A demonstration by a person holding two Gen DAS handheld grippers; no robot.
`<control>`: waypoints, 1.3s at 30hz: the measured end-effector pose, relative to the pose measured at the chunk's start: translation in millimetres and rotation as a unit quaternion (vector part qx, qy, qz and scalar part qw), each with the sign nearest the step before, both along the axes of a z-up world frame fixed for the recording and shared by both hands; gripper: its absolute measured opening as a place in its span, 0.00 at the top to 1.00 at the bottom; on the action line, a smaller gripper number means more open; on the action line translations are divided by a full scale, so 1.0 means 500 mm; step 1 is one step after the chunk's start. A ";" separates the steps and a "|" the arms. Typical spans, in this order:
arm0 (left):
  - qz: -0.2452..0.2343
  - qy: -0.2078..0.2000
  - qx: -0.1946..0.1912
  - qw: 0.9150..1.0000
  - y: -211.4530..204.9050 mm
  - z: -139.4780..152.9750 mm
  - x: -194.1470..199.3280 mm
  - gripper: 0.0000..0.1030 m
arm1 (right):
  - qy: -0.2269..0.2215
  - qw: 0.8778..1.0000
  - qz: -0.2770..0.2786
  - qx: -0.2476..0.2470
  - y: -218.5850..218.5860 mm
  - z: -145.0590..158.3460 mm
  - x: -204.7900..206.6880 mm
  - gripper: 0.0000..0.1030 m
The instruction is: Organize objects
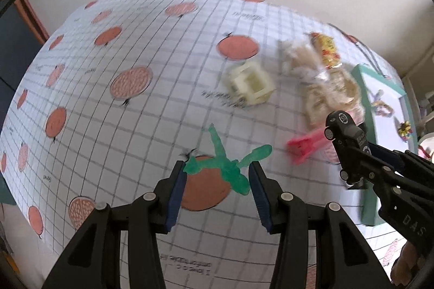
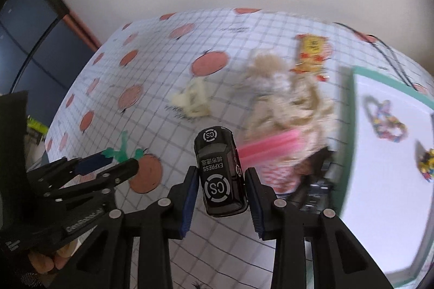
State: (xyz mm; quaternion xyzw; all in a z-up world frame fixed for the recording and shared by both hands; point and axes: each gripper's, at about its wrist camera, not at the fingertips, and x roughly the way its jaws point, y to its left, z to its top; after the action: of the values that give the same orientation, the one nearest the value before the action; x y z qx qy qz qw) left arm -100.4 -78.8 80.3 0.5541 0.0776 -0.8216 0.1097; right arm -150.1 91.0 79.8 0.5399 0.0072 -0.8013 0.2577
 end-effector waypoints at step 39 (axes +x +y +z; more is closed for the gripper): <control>-0.183 0.041 -0.011 0.982 0.494 0.064 -0.140 0.52 | 0.033 0.957 -0.286 0.038 0.506 0.048 -0.031 0.64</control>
State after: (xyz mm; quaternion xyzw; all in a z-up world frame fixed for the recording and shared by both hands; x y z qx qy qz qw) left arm -170.4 168.4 112.1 0.5238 -0.0299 -0.8504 -0.0390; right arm -165.4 344.1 103.9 0.5019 -0.1085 -0.8581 -0.0038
